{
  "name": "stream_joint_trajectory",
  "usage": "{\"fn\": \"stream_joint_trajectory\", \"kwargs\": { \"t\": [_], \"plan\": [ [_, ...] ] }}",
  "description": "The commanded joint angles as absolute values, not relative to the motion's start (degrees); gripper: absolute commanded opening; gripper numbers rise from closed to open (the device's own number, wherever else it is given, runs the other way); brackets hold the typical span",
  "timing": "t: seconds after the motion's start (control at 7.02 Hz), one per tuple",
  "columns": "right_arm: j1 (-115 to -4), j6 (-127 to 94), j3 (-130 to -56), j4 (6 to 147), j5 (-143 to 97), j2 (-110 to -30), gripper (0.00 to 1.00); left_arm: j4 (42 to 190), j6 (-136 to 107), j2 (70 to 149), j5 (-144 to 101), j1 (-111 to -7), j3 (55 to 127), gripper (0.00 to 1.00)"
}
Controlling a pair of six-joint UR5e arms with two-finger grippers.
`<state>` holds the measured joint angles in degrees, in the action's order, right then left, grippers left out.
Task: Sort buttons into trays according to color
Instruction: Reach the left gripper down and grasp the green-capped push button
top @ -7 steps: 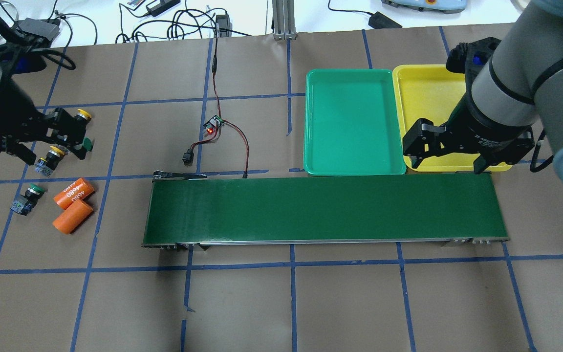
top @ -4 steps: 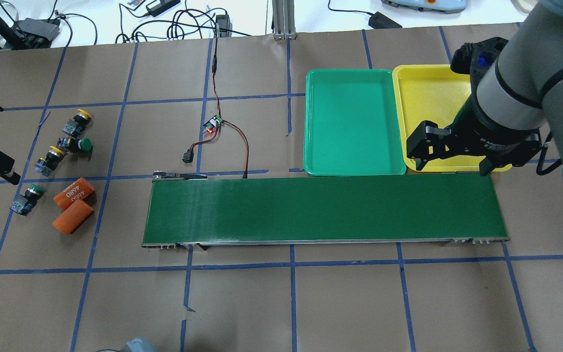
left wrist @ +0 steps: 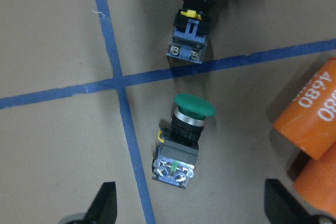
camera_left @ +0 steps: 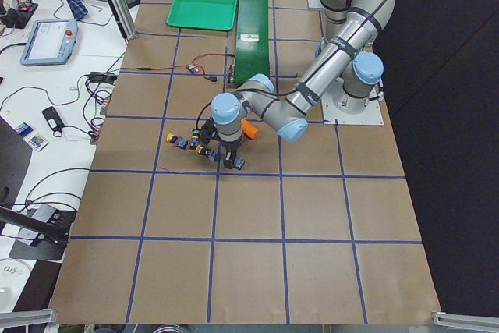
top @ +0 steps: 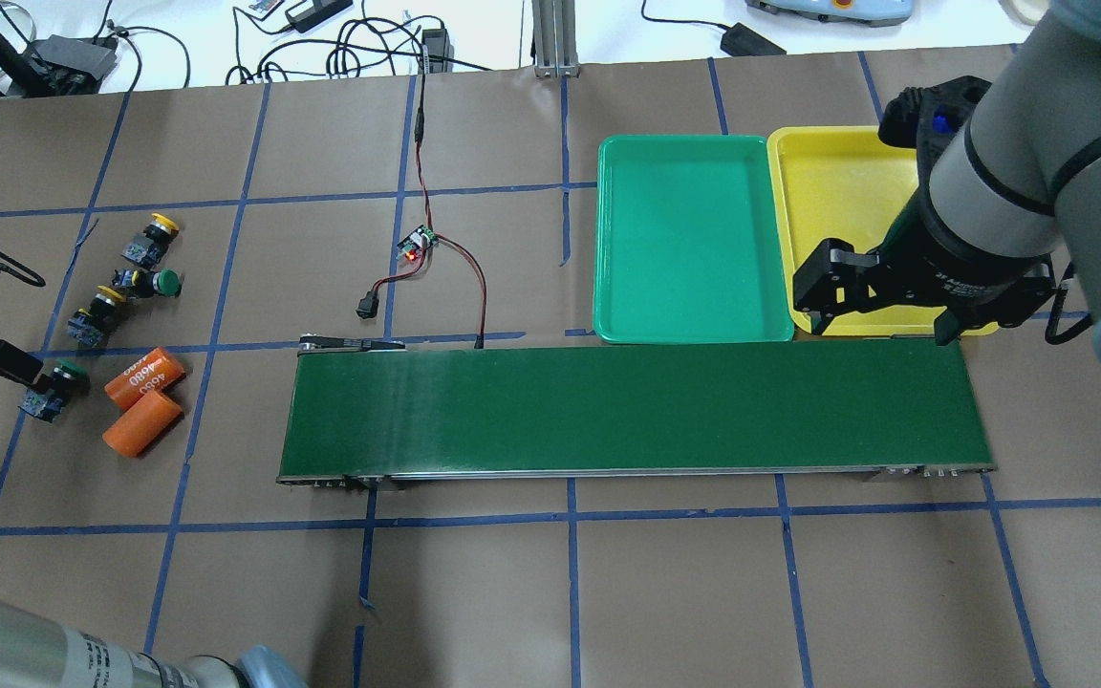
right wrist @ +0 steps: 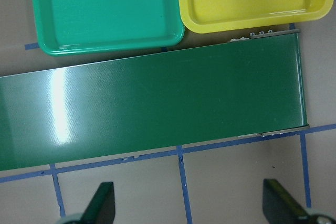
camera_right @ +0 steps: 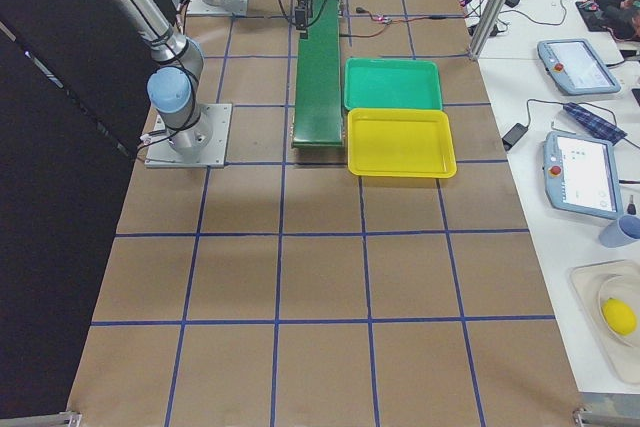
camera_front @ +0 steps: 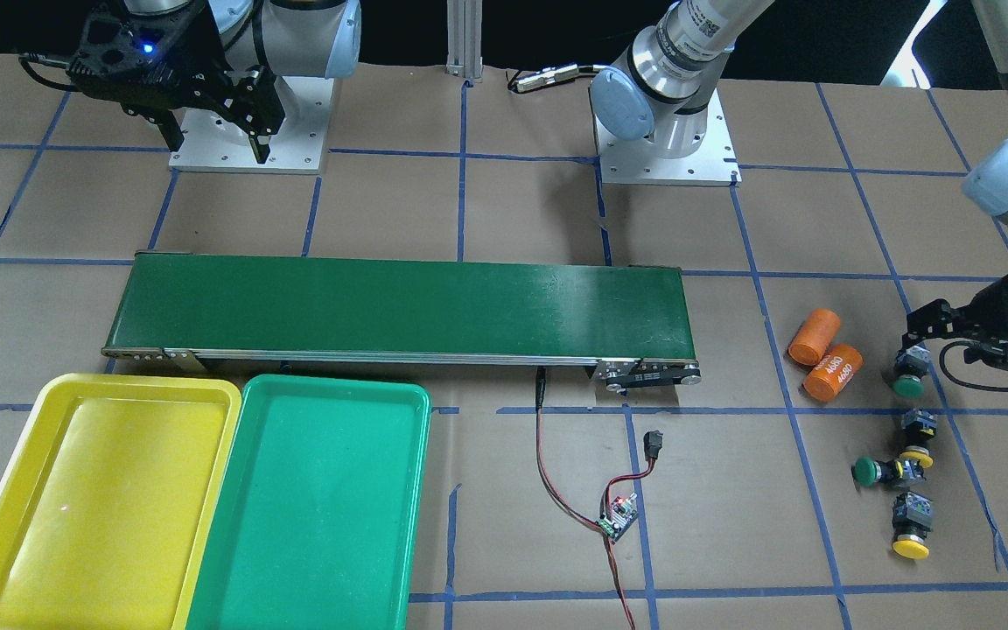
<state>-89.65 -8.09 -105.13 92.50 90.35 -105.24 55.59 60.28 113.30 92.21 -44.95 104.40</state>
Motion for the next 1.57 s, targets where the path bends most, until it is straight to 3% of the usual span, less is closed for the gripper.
{"fn": "stream_joint_trajectory", "kwargs": {
  "t": [0.0, 0.14, 0.28, 0.43, 0.85, 1.42],
  "plan": [
    [-89.6, -8.1, -105.3, 92.7, 87.2, -104.7, 1.0, 45.8, 63.4, 116.9, 91.7, -43.9, 108.8, 1.0],
    [-89.6, -8.1, -105.3, 92.2, 87.3, -104.9, 1.0, 45.8, 63.0, 117.5, 92.2, -44.2, 108.9, 0.93],
    [-89.6, -8.1, -105.4, 92.0, 87.4, -105.1, 1.0, 46.3, 63.1, 116.6, 92.4, -44.6, 109.2, 0.43],
    [-89.6, -7.2, -105.4, 92.7, 87.4, -104.8, 1.0, 47.1, 63.2, 114.9, 92.4, -45.7, 109.2, 0.0],
    [-89.6, -7.6, -105.6, 92.5, 87.4, -104.9, 1.0, 54.5, 62.1, 107.3, 92.6, -50.6, 109.1, 0.0],
    [-89.6, -8.0, -107.8, 92.5, 88.0, -105.5, 1.0, 73.5, 20.3, 93.7, 87.1, -70.8, 109.9, 0.0]
  ]
}}
